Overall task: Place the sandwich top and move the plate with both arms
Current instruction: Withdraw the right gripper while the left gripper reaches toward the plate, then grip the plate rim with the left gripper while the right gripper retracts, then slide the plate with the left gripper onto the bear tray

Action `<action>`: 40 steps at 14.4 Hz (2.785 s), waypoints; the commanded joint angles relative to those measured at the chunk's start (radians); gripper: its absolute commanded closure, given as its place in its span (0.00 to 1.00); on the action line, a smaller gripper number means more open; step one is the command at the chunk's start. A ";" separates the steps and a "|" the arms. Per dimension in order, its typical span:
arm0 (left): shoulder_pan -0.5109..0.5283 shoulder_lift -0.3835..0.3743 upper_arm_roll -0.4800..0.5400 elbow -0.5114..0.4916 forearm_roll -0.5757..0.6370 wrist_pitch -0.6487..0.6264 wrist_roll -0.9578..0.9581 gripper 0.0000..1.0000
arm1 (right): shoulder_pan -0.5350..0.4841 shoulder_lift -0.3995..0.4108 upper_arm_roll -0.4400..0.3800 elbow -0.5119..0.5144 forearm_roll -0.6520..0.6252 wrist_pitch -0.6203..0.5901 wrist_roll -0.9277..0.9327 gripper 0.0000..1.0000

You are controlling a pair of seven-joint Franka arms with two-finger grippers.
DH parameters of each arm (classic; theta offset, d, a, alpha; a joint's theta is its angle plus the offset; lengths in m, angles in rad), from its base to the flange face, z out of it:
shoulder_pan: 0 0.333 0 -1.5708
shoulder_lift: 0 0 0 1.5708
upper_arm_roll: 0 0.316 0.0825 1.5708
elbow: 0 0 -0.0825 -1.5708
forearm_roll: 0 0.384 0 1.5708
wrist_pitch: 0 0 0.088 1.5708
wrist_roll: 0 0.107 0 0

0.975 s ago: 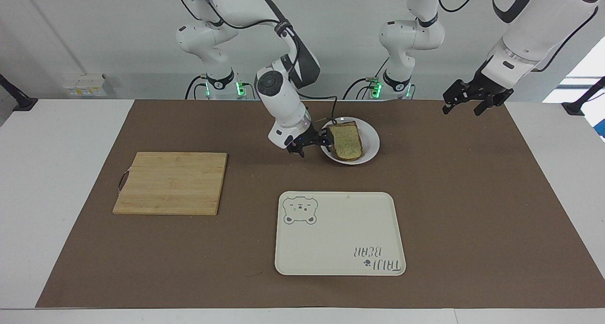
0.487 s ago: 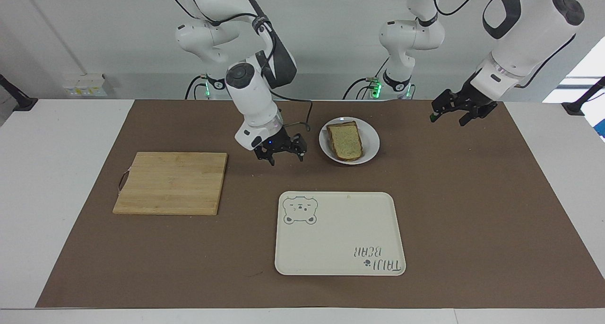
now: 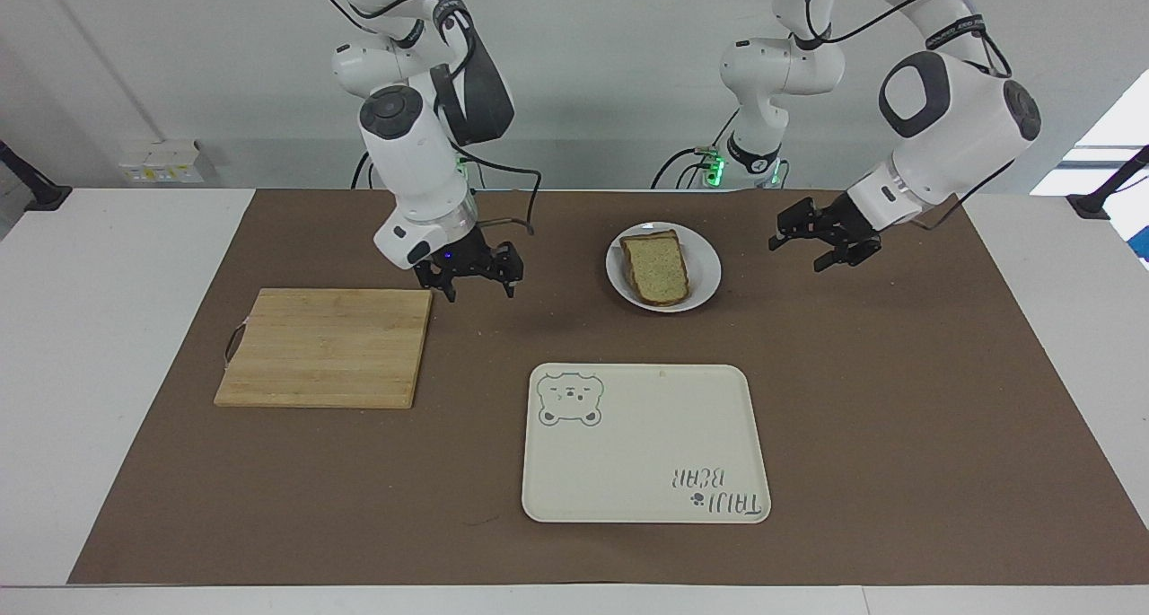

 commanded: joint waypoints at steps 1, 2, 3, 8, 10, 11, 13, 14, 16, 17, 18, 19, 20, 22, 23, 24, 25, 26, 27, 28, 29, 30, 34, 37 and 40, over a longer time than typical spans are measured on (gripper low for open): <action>-0.016 -0.038 0.005 -0.147 -0.053 0.106 0.089 0.00 | -0.058 -0.052 0.009 0.004 -0.022 -0.047 -0.028 0.00; -0.019 -0.035 0.005 -0.180 -0.071 0.139 0.108 0.00 | -0.072 -0.072 0.007 0.004 -0.026 -0.062 -0.038 0.00; -0.019 -0.038 0.005 -0.226 -0.096 0.169 0.129 0.00 | -0.083 -0.092 0.002 0.006 -0.063 -0.083 -0.058 0.00; -0.074 -0.081 0.002 -0.440 -0.226 0.310 0.148 0.00 | -0.159 -0.161 0.002 0.081 -0.161 -0.234 -0.153 0.00; -0.109 -0.081 0.002 -0.484 -0.296 0.350 0.152 0.00 | -0.179 -0.163 -0.004 0.128 -0.163 -0.310 -0.192 0.00; -0.126 -0.081 0.002 -0.494 -0.310 0.358 0.152 0.00 | -0.192 -0.163 -0.007 0.141 -0.163 -0.332 -0.205 0.00; -0.136 -0.079 0.002 -0.509 -0.321 0.364 0.155 0.12 | -0.222 -0.166 -0.008 0.167 -0.161 -0.379 -0.247 0.00; -0.142 -0.076 0.002 -0.517 -0.344 0.367 0.167 0.21 | -0.238 -0.169 -0.008 0.179 -0.158 -0.407 -0.254 0.00; -0.143 -0.076 0.002 -0.544 -0.369 0.384 0.201 0.41 | -0.255 -0.193 -0.008 0.181 -0.158 -0.433 -0.250 0.00; -0.143 -0.076 0.002 -0.553 -0.390 0.392 0.210 0.49 | -0.256 -0.201 -0.014 0.184 -0.160 -0.453 -0.250 0.00; -0.151 -0.075 0.002 -0.557 -0.412 0.392 0.218 0.56 | -0.256 -0.201 -0.028 0.196 -0.158 -0.473 -0.250 0.00; -0.163 -0.072 0.002 -0.567 -0.416 0.400 0.233 0.64 | -0.256 -0.201 -0.037 0.210 -0.158 -0.493 -0.250 0.00; -0.165 -0.067 0.002 -0.575 -0.432 0.415 0.247 0.72 | -0.256 -0.201 -0.053 0.225 -0.158 -0.505 -0.253 0.00; -0.165 -0.052 0.002 -0.583 -0.490 0.421 0.290 0.92 | -0.258 -0.201 -0.091 0.237 -0.160 -0.513 -0.256 0.00; -0.165 -0.052 0.002 -0.583 -0.501 0.415 0.295 1.00 | -0.256 -0.201 -0.102 0.239 -0.161 -0.516 -0.258 0.00; -0.151 -0.052 0.002 -0.578 -0.502 0.403 0.304 1.00 | -0.256 -0.201 -0.103 0.239 -0.163 -0.530 -0.258 0.00; -0.148 -0.049 0.005 -0.569 -0.519 0.382 0.309 1.00 | -0.256 -0.201 -0.103 0.247 -0.160 -0.563 -0.258 0.00; -0.142 -0.042 0.006 -0.560 -0.553 0.359 0.310 1.00 | -0.256 -0.200 -0.096 0.300 -0.152 -0.584 -0.256 0.00; -0.122 -0.036 0.006 -0.541 -0.564 0.331 0.313 1.00 | -0.245 -0.195 -0.091 0.332 -0.151 -0.588 -0.255 0.00; -0.099 -0.027 0.006 -0.521 -0.564 0.293 0.315 1.00 | -0.239 -0.201 -0.090 0.322 -0.152 -0.584 -0.253 0.00; -0.079 -0.015 0.006 -0.503 -0.565 0.263 0.313 1.00 | -0.233 -0.204 -0.090 0.314 -0.151 -0.582 -0.256 0.00; -0.053 -0.009 0.006 -0.485 -0.567 0.231 0.313 1.00 | -0.235 -0.206 -0.088 0.314 -0.145 -0.584 -0.256 0.00; 0.013 0.040 0.006 -0.390 -0.582 0.107 0.313 1.00 | -0.233 -0.240 -0.090 0.261 -0.158 -0.581 -0.276 0.00; 0.013 0.070 0.005 -0.336 -0.614 0.088 0.313 1.00 | -0.244 -0.255 -0.090 0.234 -0.184 -0.581 -0.319 0.00; 0.005 0.164 0.003 -0.174 -0.623 0.059 0.304 1.00 | -0.245 -0.240 -0.090 0.260 -0.206 -0.585 -0.325 0.00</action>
